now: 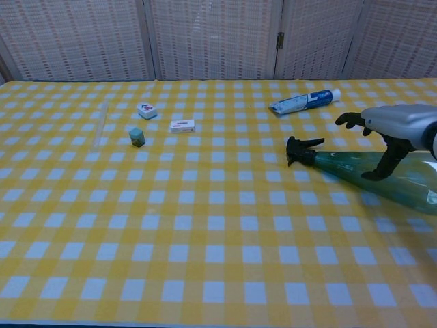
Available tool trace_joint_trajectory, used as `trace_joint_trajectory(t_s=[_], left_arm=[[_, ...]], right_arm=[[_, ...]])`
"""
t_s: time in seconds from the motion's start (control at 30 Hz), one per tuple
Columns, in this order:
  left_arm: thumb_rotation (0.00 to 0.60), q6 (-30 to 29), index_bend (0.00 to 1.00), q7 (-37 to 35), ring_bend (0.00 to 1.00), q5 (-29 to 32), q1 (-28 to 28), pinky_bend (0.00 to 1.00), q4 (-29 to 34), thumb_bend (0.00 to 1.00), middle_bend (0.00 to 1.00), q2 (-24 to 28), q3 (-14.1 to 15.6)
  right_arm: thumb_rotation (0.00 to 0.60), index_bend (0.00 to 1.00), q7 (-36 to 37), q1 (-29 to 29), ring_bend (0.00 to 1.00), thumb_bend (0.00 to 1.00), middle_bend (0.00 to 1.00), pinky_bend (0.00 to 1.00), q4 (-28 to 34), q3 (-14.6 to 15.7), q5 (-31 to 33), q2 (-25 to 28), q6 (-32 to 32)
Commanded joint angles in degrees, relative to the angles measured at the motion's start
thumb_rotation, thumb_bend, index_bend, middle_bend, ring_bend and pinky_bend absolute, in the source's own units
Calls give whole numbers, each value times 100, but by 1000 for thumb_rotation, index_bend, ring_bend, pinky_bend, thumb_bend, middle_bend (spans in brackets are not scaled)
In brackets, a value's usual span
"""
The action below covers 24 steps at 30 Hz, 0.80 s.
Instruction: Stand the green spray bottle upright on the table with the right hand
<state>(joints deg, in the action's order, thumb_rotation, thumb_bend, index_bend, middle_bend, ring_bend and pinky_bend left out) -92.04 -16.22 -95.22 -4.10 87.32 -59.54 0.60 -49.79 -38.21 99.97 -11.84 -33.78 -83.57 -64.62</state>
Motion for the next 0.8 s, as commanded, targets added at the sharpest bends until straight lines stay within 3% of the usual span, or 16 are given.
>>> trace_joint_trajectory(t_s=[0.03, 0.57, 0.7, 0.8], left_arm=[[503, 4, 0, -36, 0, -16, -8, 0, -12, 383, 0, 5, 7], [502, 61, 0, -184, 0, 54, -44, 0, -70, 383, 0, 21, -13], [503, 115, 0, -161, 0, 70, -66, 0, -76, 383, 0, 17, -12], [504, 144, 0, -151, 0, 98, -75, 0, -71, 383, 0, 15, -18]], right_arm=[[600, 34, -3, -101, 220, 325, 167, 0, -125, 55, 142, -74, 43], [600, 115, 180, -485, 298, 325, 240, 9, -838, 156, 573, -406, 378], [600, 254, 353, -512, 428, 326, 358, 70, -896, 156, 490, -418, 440], [600, 336, 533, -500, 486, 325, 413, 211, -937, 181, 302, -421, 449]])
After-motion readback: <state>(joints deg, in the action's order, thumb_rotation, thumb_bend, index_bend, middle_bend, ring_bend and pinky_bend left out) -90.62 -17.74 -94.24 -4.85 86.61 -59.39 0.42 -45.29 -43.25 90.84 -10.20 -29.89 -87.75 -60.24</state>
